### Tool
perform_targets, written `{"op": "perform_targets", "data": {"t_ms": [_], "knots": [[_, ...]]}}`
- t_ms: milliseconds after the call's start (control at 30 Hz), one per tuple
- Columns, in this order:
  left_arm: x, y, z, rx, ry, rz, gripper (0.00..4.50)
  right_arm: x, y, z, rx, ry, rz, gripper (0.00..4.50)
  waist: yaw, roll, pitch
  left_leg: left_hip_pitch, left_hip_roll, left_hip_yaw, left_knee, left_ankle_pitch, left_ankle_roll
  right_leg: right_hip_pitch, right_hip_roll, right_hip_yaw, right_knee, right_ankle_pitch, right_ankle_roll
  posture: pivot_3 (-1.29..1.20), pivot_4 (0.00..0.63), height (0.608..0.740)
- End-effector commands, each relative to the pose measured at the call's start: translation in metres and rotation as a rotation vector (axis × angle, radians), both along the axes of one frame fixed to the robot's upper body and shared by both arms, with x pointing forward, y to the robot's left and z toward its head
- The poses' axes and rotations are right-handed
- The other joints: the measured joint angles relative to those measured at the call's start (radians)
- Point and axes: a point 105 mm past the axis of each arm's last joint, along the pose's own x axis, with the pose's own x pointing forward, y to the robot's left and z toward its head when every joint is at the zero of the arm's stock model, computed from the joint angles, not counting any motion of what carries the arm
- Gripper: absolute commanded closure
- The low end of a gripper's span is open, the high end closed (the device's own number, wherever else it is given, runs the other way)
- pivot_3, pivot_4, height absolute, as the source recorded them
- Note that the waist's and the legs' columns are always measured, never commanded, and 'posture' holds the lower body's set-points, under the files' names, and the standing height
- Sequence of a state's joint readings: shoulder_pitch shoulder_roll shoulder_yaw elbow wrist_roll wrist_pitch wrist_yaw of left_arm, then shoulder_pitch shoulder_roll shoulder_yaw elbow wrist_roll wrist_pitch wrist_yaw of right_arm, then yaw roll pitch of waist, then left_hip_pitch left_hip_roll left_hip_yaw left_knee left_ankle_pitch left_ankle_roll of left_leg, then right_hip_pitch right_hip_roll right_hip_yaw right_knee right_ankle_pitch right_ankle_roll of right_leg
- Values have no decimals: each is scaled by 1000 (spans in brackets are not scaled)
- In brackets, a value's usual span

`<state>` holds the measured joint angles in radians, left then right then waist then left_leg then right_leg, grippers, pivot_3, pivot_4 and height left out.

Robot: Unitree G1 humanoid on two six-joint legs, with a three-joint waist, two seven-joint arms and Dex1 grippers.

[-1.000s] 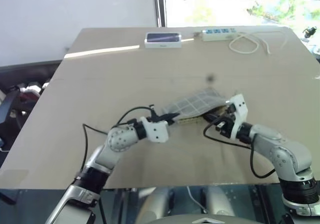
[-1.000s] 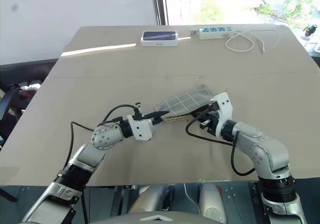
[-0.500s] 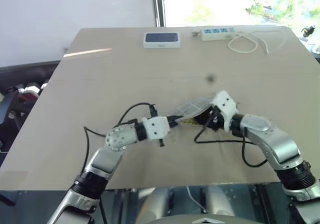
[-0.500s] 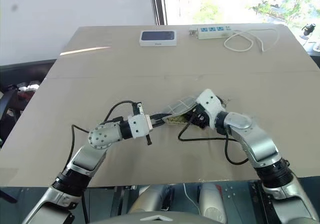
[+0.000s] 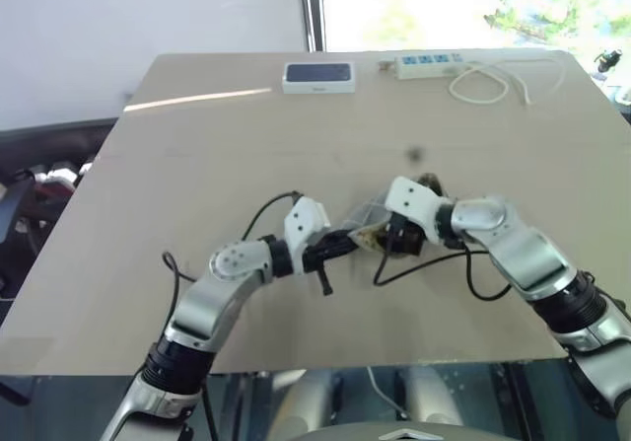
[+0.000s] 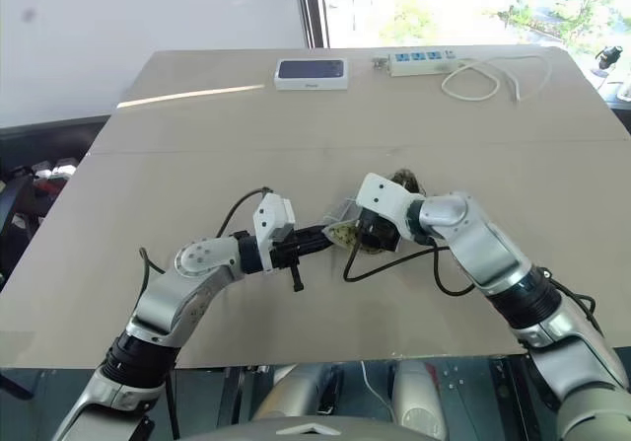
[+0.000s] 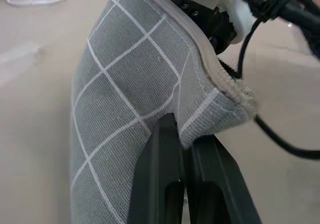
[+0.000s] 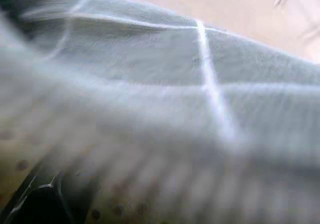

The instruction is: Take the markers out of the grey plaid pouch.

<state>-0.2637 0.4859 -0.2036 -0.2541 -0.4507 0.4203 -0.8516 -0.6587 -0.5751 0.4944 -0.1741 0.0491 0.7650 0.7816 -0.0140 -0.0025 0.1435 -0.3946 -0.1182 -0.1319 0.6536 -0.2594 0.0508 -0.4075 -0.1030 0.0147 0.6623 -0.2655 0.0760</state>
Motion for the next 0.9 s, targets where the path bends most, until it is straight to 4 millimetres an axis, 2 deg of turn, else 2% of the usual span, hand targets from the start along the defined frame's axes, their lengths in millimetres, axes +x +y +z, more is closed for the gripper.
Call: {"op": "perform_targets", "data": {"t_ms": [33,100,233,467,600,833,900], "knots": [[-5,-8,30,-90,1,-58,4500,3,3,0,-31,42,2,54,0,0,0,0,0,0,0,0,0,0,0,0,0,0,0,0,150,738],[-3,-8,33,-99,21,-55,4500,4,5,5,-21,63,4,54,0,0,0,0,0,0,0,0,0,0,0,0,0,0,0,0,150,738],[-2,-3,35,-127,99,-54,4500,-6,2,28,-11,101,70,54,0,0,0,-1,0,0,0,0,0,0,0,0,0,0,0,0,150,738],[-6,-4,37,-198,256,-78,4500,-25,-14,39,-141,127,167,54,1,-1,1,-4,0,-1,1,0,0,-2,-1,-1,-1,0,0,0,150,738],[-7,-5,37,-200,293,-92,4500,-24,-10,35,-141,145,163,54,-1,-1,1,-4,0,0,1,0,0,-2,-1,0,0,0,0,0,150,738],[-10,-10,31,-181,320,-119,4500,-4,-2,10,-138,114,134,54,0,-2,0,-4,0,0,2,0,0,-2,-1,0,0,0,0,0,150,738],[-10,-11,32,-182,320,-121,4500,-2,0,9,-123,100,144,578,0,-2,0,-4,0,0,2,0,0,-2,-1,0,0,0,0,0,150,738]]}}
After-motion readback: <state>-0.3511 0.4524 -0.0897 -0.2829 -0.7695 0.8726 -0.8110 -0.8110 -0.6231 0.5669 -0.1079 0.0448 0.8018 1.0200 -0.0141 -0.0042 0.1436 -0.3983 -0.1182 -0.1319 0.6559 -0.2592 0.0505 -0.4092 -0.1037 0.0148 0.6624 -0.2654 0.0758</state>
